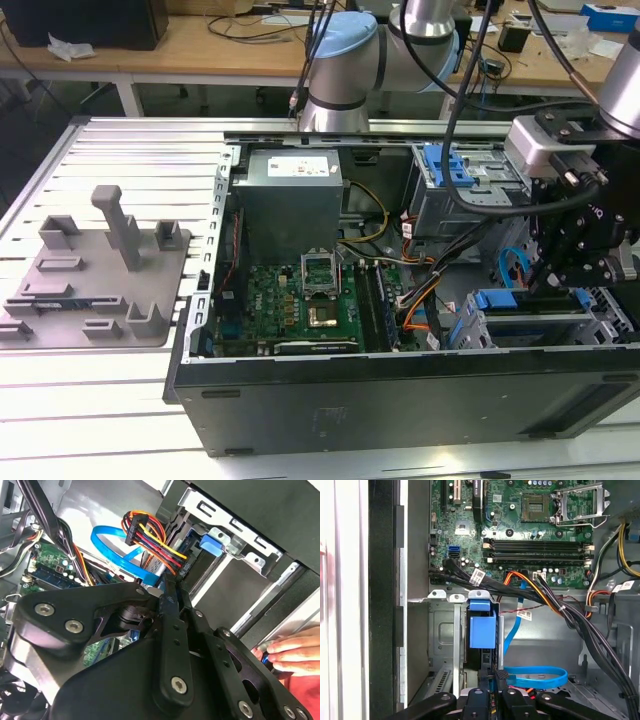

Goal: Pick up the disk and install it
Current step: 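Insert the second disk wire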

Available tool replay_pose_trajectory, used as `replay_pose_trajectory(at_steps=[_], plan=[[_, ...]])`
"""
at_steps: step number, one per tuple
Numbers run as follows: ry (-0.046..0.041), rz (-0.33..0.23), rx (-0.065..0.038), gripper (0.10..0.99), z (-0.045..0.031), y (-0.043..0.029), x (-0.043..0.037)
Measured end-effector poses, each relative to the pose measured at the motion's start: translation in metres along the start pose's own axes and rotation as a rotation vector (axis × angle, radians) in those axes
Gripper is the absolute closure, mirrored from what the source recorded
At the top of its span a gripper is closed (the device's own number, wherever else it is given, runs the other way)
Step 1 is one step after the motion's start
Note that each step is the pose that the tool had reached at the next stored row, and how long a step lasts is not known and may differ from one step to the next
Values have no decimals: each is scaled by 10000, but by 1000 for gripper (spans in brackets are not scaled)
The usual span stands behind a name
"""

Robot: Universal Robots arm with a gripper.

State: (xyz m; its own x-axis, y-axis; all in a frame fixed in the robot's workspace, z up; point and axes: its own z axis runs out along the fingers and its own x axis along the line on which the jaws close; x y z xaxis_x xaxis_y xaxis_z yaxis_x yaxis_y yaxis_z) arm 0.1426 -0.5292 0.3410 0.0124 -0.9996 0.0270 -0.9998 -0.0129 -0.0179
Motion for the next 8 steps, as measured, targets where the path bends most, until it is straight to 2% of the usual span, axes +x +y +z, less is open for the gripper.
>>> replay_pose_trajectory(at_steps=[6, 7, 8], plan=[[-3, -18, 0, 925, 2, 4, 0], [-5, -19, 2, 910, 3, 4, -1], [-3, -19, 2, 855, 2, 4, -1]])
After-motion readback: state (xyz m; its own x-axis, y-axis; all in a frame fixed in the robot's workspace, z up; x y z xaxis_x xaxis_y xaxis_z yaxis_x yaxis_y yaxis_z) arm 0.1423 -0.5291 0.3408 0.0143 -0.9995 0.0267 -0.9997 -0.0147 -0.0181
